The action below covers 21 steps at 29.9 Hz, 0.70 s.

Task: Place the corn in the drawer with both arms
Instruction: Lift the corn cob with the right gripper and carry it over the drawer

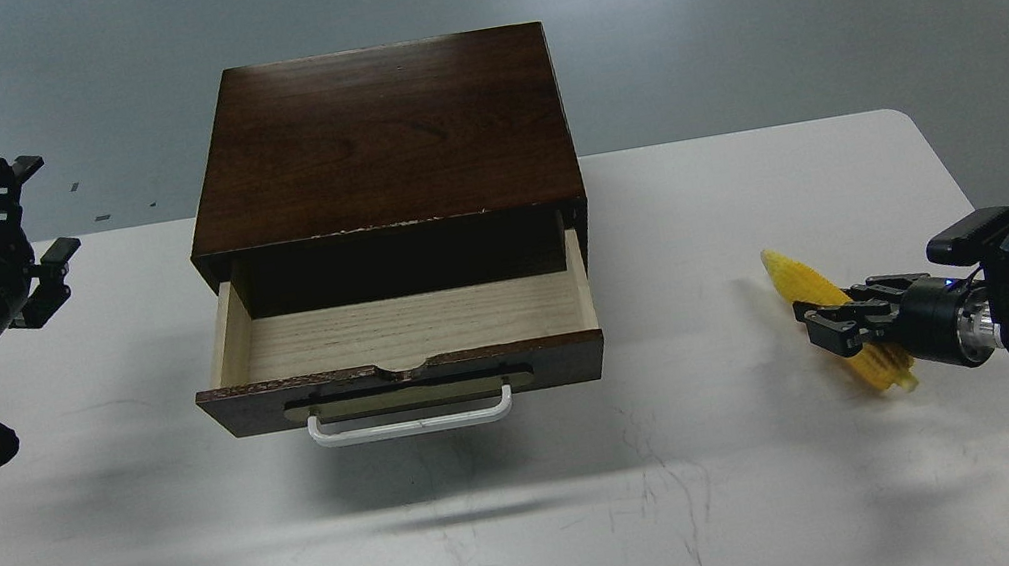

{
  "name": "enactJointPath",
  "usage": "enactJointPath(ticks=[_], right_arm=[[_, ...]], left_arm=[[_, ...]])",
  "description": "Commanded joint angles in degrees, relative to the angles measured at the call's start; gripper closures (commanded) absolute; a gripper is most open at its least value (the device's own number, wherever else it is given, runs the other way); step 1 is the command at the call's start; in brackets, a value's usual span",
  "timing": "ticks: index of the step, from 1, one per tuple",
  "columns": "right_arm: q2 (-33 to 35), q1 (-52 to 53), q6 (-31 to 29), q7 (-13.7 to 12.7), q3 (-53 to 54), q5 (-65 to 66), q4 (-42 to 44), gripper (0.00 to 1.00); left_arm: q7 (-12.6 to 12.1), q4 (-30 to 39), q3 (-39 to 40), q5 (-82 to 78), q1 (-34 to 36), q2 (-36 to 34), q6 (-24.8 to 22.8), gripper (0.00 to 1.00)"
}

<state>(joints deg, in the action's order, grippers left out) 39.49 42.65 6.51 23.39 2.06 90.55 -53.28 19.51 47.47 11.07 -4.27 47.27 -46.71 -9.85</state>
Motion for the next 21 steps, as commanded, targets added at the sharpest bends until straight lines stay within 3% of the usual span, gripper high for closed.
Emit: enactJointPath(ticks=[1,7,12,16,21], right_arm=[[0.2,1.5,1.6,0.5,0.9,-0.5,-0.9,0.8],[5.3,14.1,4.8,4.5,0.1,0.3,-5.5,0.8],[6.9,26.8,4.8,4.6,-0.2,6.3,-6.5,0.8],[3.1,36.6,5.2,4.6,-0.3,13.6,-7.8,0.81],[-2.9,41.1,6.4,4.6,-0.4,19.8,-11.0,0.82]], left_arm=[[0.0,0.0,0.0,0.0,-0.2,0.0,0.0,0.02],[0.0,0.0,0.0,0.0,-0.2,0.0,0.0,0.02],[0.0,0.0,0.0,0.0,-0.2,-0.1,0.0,0.02],[0.1,0.0,0.1,-0.2,-0.2,-0.1,0.0,0.02],[1.0,0.0,0.2,-1.2,-0.1,-0.1,0.0,0.02]])
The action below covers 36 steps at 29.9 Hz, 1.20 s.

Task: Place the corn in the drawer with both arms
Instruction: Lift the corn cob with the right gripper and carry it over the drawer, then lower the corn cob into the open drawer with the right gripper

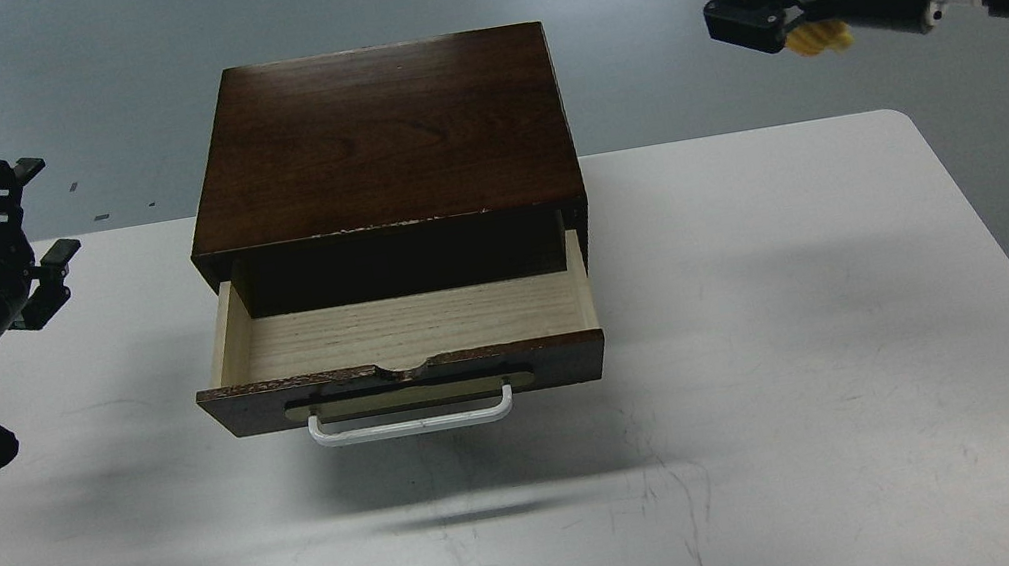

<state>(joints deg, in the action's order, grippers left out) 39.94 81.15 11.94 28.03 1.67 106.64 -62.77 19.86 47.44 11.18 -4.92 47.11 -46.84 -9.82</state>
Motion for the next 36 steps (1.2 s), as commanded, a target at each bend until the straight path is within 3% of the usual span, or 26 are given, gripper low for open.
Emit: enactJointPath(ticks=[1,9,14,28,36], right_arm=[[-5.5,3.2,1.7,0.0,-0.1,6.0,-1.5,0.82],[-17.0,3.5,4.1,0.0,-0.2,15.6,-1.5,0.83],[-20.6,3.7,4.1,0.0,-3.3,15.6,-1.5,0.83],[-22.9,0.2,4.0,0.0,-8.5,15.6,-1.1,0.79],[-27.5,-0.4,3.9,0.0,-8.5,15.5,1.7,0.78]], left_arm=[[0.7,0.0,0.1,-0.5,0.1,0.0,0.0,0.02],[0.7,0.0,0.5,-0.4,0.1,-0.1,0.0,0.02],[0.8,-0.1,0.5,-0.4,0.0,-0.1,0.0,0.02],[1.9,-0.1,0.5,-0.4,-0.1,-0.8,-0.3,0.02],[2.0,-0.1,0.5,-0.4,-0.2,-1.2,-0.3,0.02]])
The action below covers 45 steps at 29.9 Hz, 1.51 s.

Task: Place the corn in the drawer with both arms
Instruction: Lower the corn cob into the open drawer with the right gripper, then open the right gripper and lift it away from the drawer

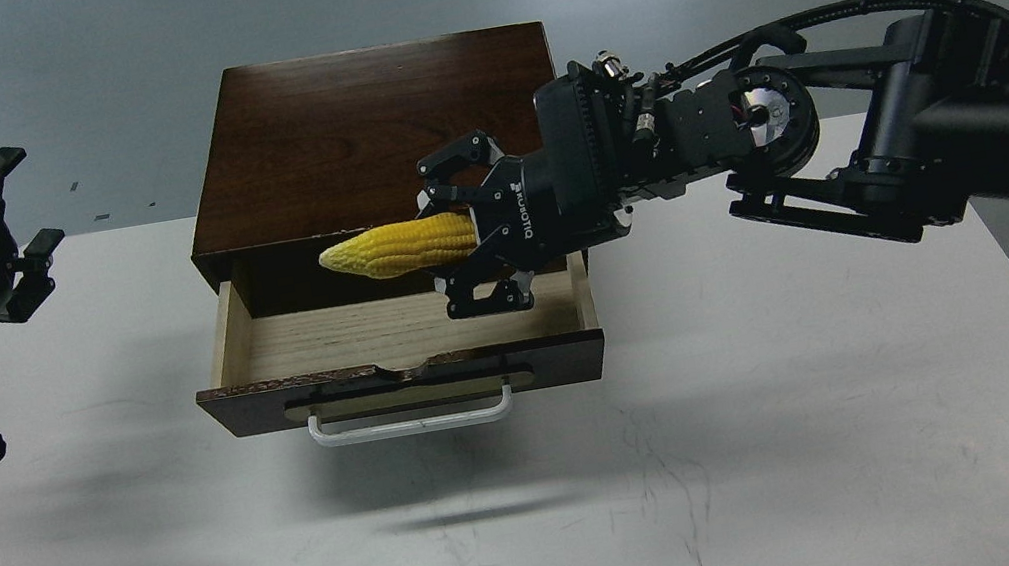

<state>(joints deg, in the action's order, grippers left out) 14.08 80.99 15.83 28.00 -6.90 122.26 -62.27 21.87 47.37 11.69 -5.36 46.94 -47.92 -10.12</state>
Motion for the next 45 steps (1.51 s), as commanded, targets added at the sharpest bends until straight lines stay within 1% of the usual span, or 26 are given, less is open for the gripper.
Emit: enactJointPath(ticks=[1,4,6,7,8,9,10,12,14,16,24,28,30,31,33,34,36,37,38,40,41,45], right_arm=[[-1.9,-0.2,0.0,0.0,0.0,-0.1,1.5,0.78],[-2.7,-0.6,0.0,0.0,0.0,-0.1,2.3,0.73],[-3.0,-0.9,0.0,0.0,0.1,-0.3,2.7,0.62],[-3.0,-1.1,0.0,0.0,0.2,-0.4,2.7,0.54],[-3.1,-1.5,0.0,0.0,0.3,-0.6,2.9,0.27],[-3.1,-1.7,0.0,0.0,0.4,-0.9,2.9,0.14],[-3.4,-2.2,0.0,0.0,0.4,-1.0,2.9,0.07],[-3.9,-2.1,-0.2,0.0,0.4,-1.0,2.9,0.04],[-4.1,-2.0,-0.3,0.0,0.4,-1.0,2.9,0.04],[-4.2,-2.0,-0.4,0.0,0.6,-1.1,2.9,0.01],[-4.4,-2.1,-0.4,0.0,1.2,-1.5,2.9,0.01],[-4.4,-2.0,-0.9,0.0,3.6,-7.7,3.0,0.01],[-4.2,-1.7,-2.0,0.0,5.8,-17.4,2.9,0.01],[-4.1,-1.5,-2.4,0.0,6.5,-20.3,2.8,0.01],[-3.5,-1.4,-4.5,0.0,10.0,-33.9,2.9,0.01],[-3.5,-1.4,-4.5,0.0,10.0,-34.0,2.9,0.01],[-1.7,-1.3,-8.9,0.0,12.4,-50.6,2.9,0.01],[-0.8,-1.3,-9.9,0.0,12.6,-54.6,2.9,0.01],[0.8,-1.4,-11.6,0.0,12.8,-62.2,2.9,0.01],[2.7,-1.4,-12.8,0.0,12.8,-69.0,2.9,0.01],[4.3,-1.7,-13.6,-0.1,13.1,-74.4,2.9,0.01],[7.9,-4.1,-15.5,-1.8,14.4,-88.5,3.3,0.01]], left_arm=[[0.0,0.0,0.0,0.0,0.0,-0.2,0.0,0.02],[0.0,0.0,0.0,0.0,0.0,-0.2,0.0,0.02],[0.0,0.0,0.0,0.0,0.0,-0.3,0.0,0.02],[0.0,0.0,0.0,0.0,0.0,-0.4,0.0,0.02],[0.0,0.0,0.0,0.0,0.0,-0.5,0.0,0.02],[0.0,0.0,0.0,0.0,0.0,-0.5,0.0,0.02],[0.0,0.0,0.0,0.0,0.0,-0.5,0.0,0.02],[0.1,0.0,0.1,0.0,0.0,-0.5,0.0,0.02],[0.4,0.0,0.1,0.0,0.0,-0.5,0.0,0.02],[1.0,0.0,0.0,0.0,0.0,-0.5,0.0,0.02],[1.1,0.0,0.1,0.0,0.0,-0.5,0.0,0.02],[1.1,0.0,0.1,0.1,0.0,-0.5,0.0,0.02],[1.1,-0.1,0.1,0.1,0.0,-0.5,0.0,0.02],[1.1,-0.1,0.1,0.1,0.0,-0.5,0.0,0.02],[1.0,-0.3,0.1,0.1,0.1,-0.4,-0.1,0.02],[1.0,-0.3,0.1,0.1,0.1,-0.4,-0.1,0.02],[0.9,-0.3,0.1,0.1,0.1,-0.4,-0.1,0.02],[0.9,-0.3,0.1,0.1,0.1,-0.4,-0.1,0.02],[0.9,-0.3,0.1,0.1,0.2,-0.4,-0.2,0.02],[0.9,-0.4,0.1,0.1,0.2,-0.3,-0.5,0.02],[0.9,-0.5,0.1,0.1,0.2,-0.3,-0.8,0.02],[0.9,-0.5,0.1,0.1,0.2,-0.2,-0.9,0.02]])
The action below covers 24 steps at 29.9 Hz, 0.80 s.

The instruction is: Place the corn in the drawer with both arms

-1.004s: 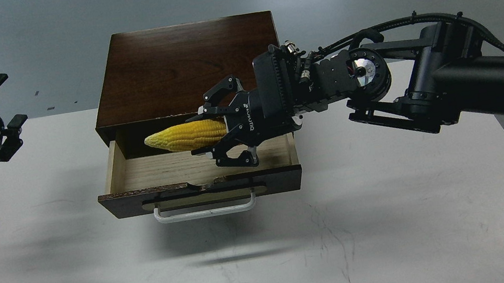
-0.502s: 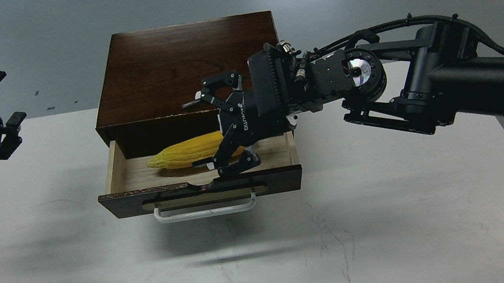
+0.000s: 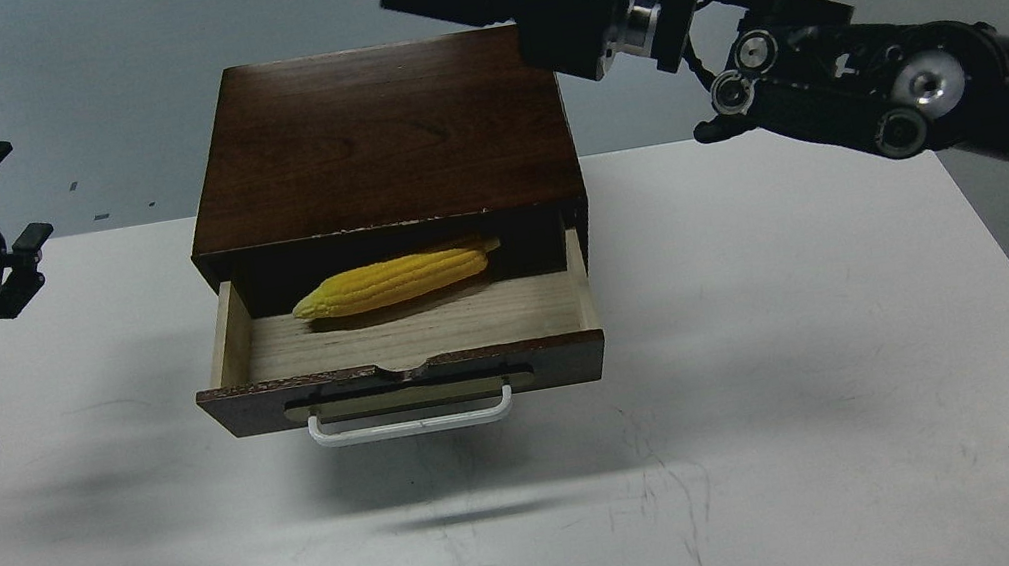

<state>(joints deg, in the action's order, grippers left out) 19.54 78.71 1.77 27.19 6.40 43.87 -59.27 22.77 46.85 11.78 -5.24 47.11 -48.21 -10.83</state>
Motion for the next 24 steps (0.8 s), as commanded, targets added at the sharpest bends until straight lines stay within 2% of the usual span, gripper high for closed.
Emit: enactJointPath(ticks=[1,3,9,11,13,19,21,24], right_arm=[[3.5,-3.3,-2.5,-1.5,2.6,-14.7,1.0,0.01],[4.2,-4.9,-3.9,-2.3,4.2,-17.8,1.8,0.01],[4.6,-13.9,-9.8,-7.1,15.7,-25.8,7.2,0.01],[4.6,-17.6,-10.6,-11.2,20.9,-29.8,7.9,0.01],[4.6,-20.2,-10.6,-14.0,24.1,-32.9,7.9,0.01],[5.8,-26.0,-11.0,-19.6,30.7,-36.1,8.0,0.0],[5.8,-27.6,-11.9,-20.7,31.7,-36.7,8.1,0.0],[5.8,-29.0,-12.9,-20.7,32.0,-36.7,9.0,0.0]], left_arm=[[0.0,0.0,0.0,0.0,0.0,0.1,-0.2,0.02],[0.0,0.0,0.1,0.0,0.0,0.2,-0.3,0.02],[0.1,0.0,0.3,0.3,0.0,1.2,-1.0,0.02],[0.0,0.0,0.6,0.4,0.0,1.8,-1.0,0.02],[0.0,0.0,0.7,0.4,0.0,1.9,-1.0,0.02],[0.0,0.0,0.8,0.6,0.0,2.2,-1.0,0.02],[0.0,0.0,0.8,0.7,0.0,2.4,-1.0,0.02],[0.0,0.0,0.8,0.8,0.0,2.6,-1.0,0.02]])
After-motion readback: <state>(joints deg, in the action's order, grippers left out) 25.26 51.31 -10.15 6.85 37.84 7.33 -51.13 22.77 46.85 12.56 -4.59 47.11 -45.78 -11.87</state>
